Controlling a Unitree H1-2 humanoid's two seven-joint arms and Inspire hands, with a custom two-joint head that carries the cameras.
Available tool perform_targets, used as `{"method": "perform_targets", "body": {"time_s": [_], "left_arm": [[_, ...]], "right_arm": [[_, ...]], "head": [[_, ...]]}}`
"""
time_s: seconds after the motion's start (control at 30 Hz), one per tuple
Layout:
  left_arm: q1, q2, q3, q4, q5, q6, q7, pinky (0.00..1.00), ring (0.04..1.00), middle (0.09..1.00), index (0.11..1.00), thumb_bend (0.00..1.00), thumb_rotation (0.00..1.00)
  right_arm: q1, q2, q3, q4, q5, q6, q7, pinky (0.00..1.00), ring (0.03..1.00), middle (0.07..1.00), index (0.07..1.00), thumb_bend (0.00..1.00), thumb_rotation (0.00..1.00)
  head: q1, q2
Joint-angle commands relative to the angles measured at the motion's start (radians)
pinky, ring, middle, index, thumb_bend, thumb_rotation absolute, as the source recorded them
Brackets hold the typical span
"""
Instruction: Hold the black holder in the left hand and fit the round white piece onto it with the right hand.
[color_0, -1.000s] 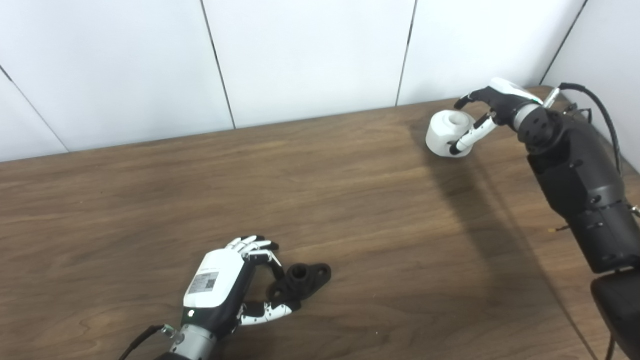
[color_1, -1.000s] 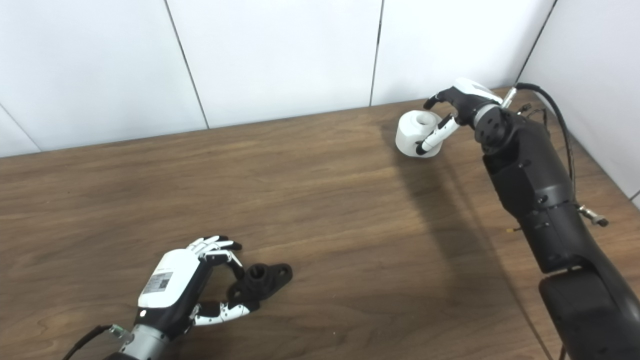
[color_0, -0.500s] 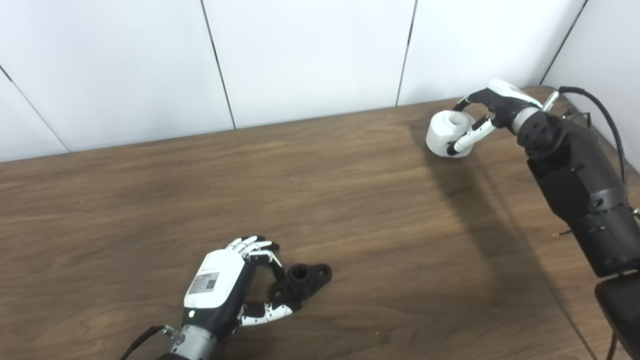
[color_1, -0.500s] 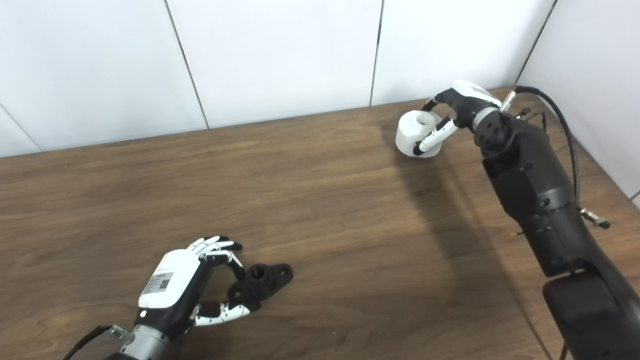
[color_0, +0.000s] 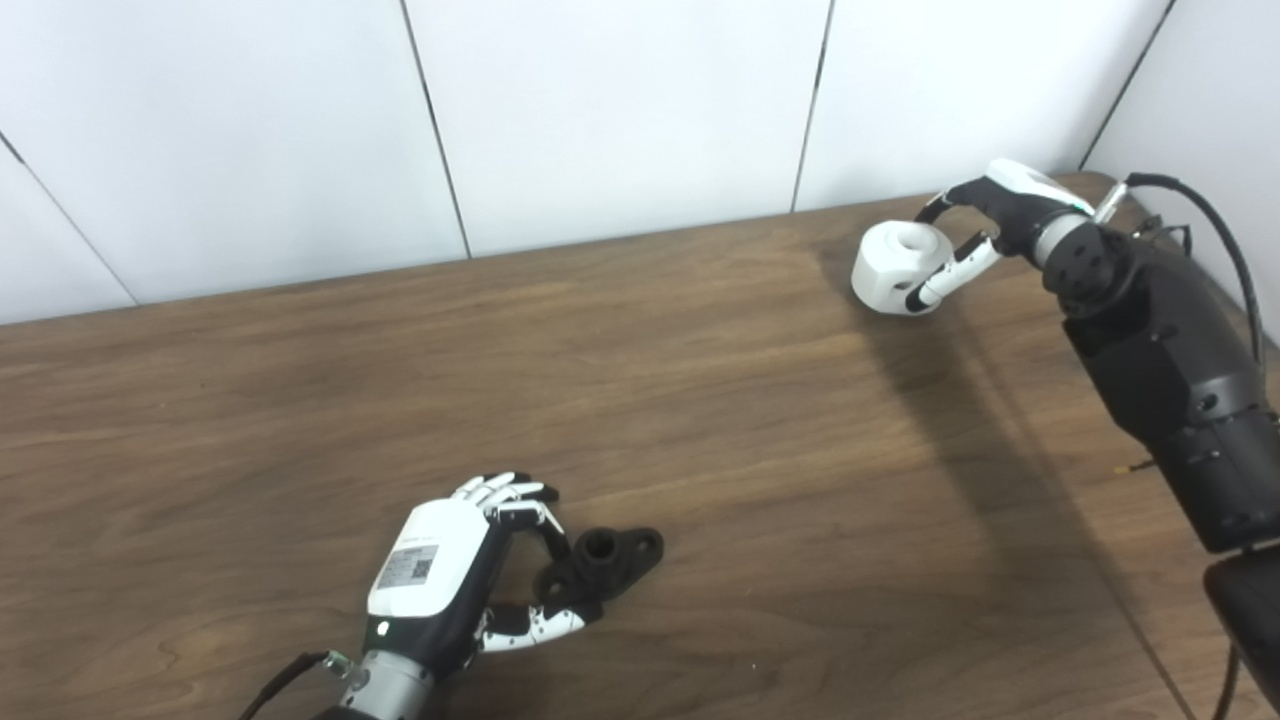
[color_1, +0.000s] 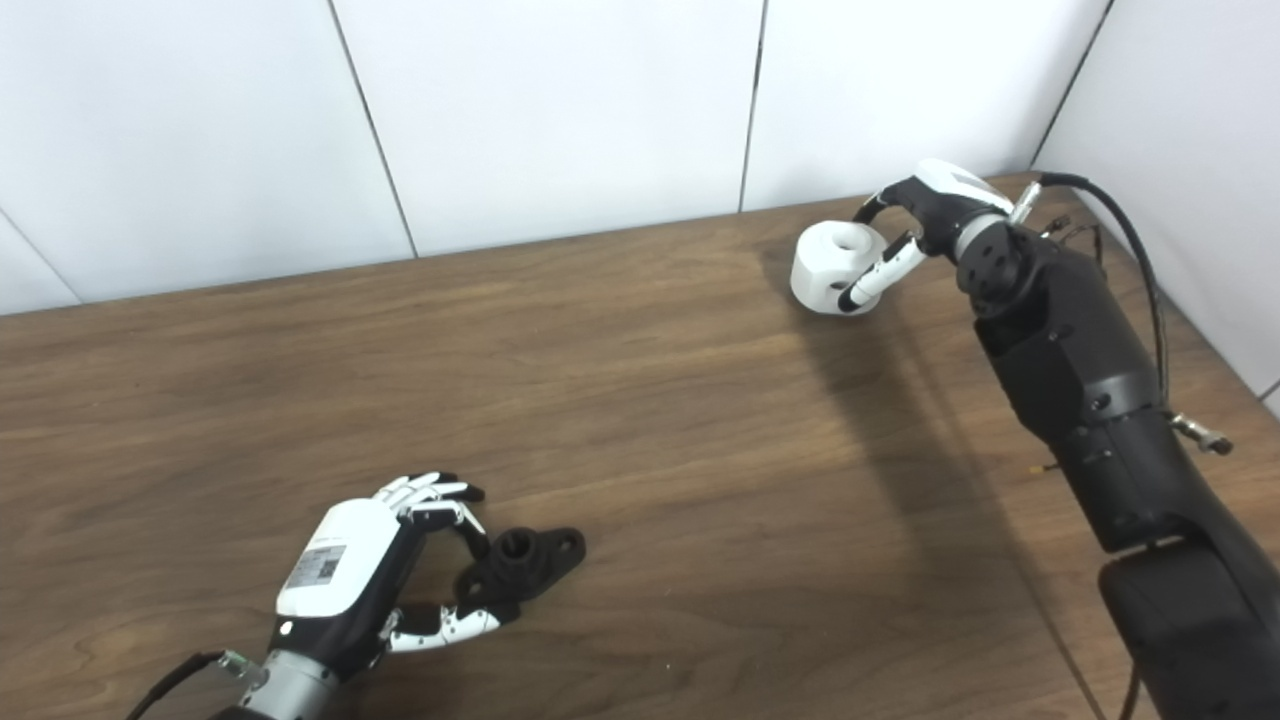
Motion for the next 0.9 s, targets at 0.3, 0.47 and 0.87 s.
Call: {"method": "perform_targets", "body": {"time_s": [0.3, 0.47, 0.87], "left_arm": [[0.026, 0.006, -0.022, 0.038, 0.000, -0.003, -0.042, 0.87, 0.867, 0.788, 0.488, 0.52, 0.06], [0.029, 0.009, -0.022, 0.027, 0.001, 0.002, -0.057, 0.88, 0.872, 0.792, 0.488, 0.52, 0.06], [0.034, 0.017, -0.018, 0.013, 0.003, 0.008, -0.069, 0.88, 0.873, 0.792, 0.488, 0.52, 0.06]], "right_arm": [[-0.040, -0.047, 0.014, -0.034, -0.005, -0.002, -0.025, 0.96, 0.984, 0.926, 0.734, 0.89, 0.18], [-0.032, -0.049, 0.020, -0.039, -0.006, -0.005, -0.033, 0.95, 0.971, 0.916, 0.728, 0.87, 0.16], [-0.016, -0.041, 0.002, -0.048, 0.016, -0.002, -0.055, 0.93, 0.937, 0.892, 0.690, 0.87, 0.14]], "head": [[-0.002, -0.003], [-0.001, 0.002], [0.005, 0.010]]}}
